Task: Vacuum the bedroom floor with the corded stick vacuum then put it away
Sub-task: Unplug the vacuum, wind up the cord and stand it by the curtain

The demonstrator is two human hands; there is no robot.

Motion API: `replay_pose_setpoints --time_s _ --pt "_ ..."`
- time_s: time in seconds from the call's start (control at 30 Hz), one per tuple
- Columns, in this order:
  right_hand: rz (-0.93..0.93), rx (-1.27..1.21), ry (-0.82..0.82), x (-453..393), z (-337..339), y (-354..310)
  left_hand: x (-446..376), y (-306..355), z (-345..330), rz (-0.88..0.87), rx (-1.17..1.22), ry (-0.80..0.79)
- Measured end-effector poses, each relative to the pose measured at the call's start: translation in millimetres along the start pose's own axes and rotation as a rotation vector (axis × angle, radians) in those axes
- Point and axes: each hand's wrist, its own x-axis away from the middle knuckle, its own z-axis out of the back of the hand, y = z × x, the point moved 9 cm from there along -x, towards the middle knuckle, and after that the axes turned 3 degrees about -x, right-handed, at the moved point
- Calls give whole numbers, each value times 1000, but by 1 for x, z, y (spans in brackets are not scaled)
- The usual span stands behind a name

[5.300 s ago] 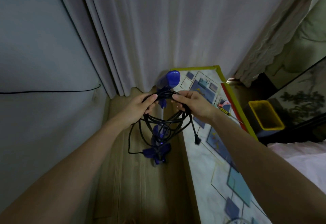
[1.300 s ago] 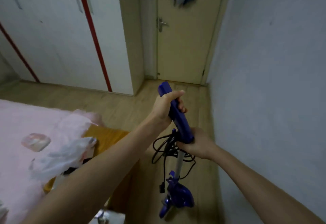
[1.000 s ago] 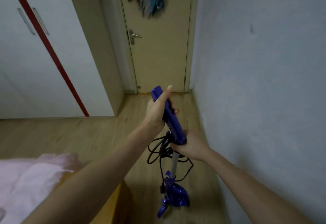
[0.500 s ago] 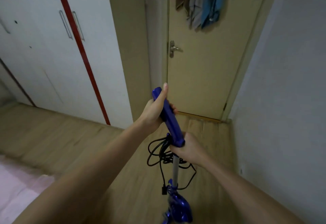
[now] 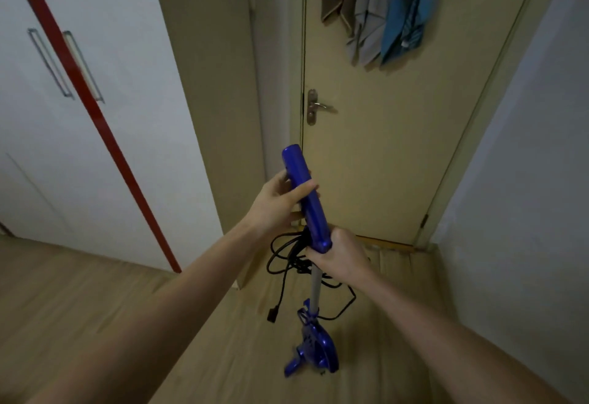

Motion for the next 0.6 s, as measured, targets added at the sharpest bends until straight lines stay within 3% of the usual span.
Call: replay_pose_setpoints --time_s 0.3,0.47,0.6 --pt "107 -24 -36 -212 -22 25 -186 18 85 -171 -94 171" --pt "183 -37 -202 -318 -34 31 -288 13 129 -144 -72 242" --pt "126 -148 -304 -389 -49 48 -354 -4 163 -80 -41 243"
